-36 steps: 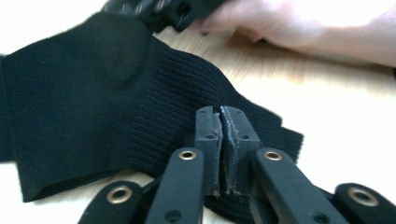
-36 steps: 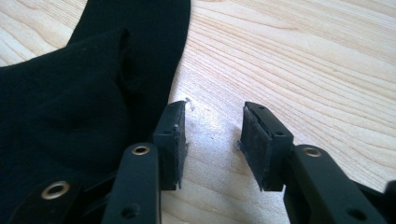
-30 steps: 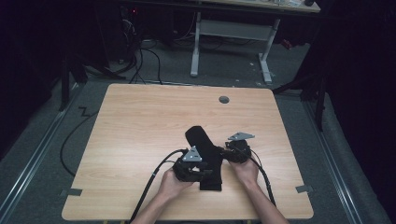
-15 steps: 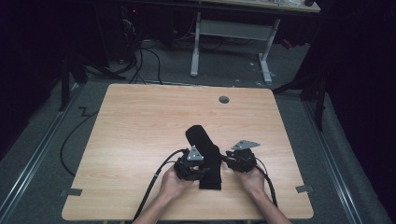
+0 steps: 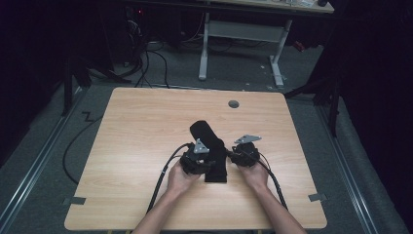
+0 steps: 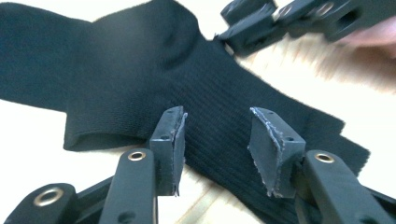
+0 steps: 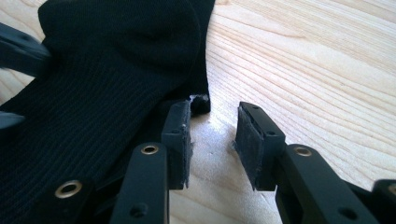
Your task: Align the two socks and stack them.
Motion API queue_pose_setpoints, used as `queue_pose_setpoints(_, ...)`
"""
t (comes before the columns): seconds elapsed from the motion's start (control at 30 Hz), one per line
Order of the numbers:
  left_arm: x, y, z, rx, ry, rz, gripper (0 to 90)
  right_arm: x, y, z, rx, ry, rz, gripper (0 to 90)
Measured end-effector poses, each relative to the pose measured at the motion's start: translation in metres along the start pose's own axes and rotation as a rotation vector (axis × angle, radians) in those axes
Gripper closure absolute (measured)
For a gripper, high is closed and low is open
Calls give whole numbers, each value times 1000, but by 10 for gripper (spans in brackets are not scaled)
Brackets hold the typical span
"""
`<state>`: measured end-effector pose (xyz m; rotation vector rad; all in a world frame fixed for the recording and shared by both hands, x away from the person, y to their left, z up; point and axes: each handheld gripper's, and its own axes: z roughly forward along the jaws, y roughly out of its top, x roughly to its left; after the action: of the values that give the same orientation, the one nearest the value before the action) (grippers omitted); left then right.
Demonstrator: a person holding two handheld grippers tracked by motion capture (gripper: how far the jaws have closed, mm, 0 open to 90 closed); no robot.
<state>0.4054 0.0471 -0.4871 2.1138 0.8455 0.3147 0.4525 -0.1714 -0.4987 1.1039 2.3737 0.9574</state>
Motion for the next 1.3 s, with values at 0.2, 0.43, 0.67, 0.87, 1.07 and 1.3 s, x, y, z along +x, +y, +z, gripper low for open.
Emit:
queue_pose_setpoints(0.2,-23,-1,-7,3,-40,31,554,2,0,-1,5,5,0,646)
queue_pose_setpoints(0.43,-36,-7,-6,18,-68,57,555,5,-4,-5,5,23,-1,644)
queue_pose_setpoints(0.67,-34,-11,6,60,-40,90,663,9,-8,-8,-3,43,2,642)
queue_pose_setpoints(0.87,-22,-7,9,44,-53,69,796,7,-4,-3,-12,41,27,639)
queue_pose_setpoints(1.07,-25,-5,0,3,-66,110,837,6,-3,-1,-25,33,32,647)
queue_pose_setpoints(1.3,-32,-5,-15,-17,-95,150,836,5,-4,0,-27,30,27,647)
